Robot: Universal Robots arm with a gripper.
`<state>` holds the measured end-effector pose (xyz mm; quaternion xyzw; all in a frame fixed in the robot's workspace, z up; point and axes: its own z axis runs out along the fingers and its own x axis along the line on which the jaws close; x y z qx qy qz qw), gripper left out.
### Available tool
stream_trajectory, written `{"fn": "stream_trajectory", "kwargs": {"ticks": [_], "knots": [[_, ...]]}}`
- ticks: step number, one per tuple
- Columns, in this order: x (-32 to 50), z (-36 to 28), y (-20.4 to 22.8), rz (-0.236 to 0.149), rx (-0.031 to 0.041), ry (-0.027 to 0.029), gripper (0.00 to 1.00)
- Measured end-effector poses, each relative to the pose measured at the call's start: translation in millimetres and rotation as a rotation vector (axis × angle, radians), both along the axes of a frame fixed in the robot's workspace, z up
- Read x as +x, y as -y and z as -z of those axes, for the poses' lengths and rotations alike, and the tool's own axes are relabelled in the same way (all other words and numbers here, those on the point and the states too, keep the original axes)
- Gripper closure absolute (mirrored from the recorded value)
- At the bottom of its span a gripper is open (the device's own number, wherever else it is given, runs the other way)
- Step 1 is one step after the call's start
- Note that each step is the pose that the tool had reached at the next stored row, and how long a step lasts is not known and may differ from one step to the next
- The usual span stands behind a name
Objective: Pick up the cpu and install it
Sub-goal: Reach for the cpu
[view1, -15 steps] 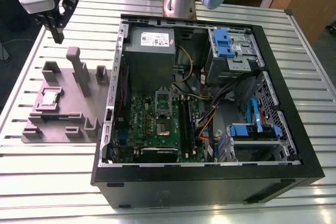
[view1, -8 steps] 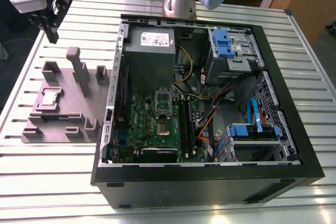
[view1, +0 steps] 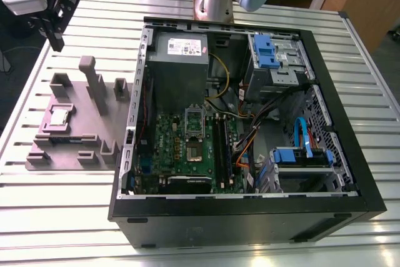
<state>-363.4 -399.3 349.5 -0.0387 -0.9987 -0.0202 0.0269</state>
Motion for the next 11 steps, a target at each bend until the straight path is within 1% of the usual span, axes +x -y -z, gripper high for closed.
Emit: {"fn": "stream_trajectory", "kwargs": {"ticks": [11], "knots": [[-15.7, 0.2, 0.0, 0.000, 0.0000, 0.0000, 0.90]]}}
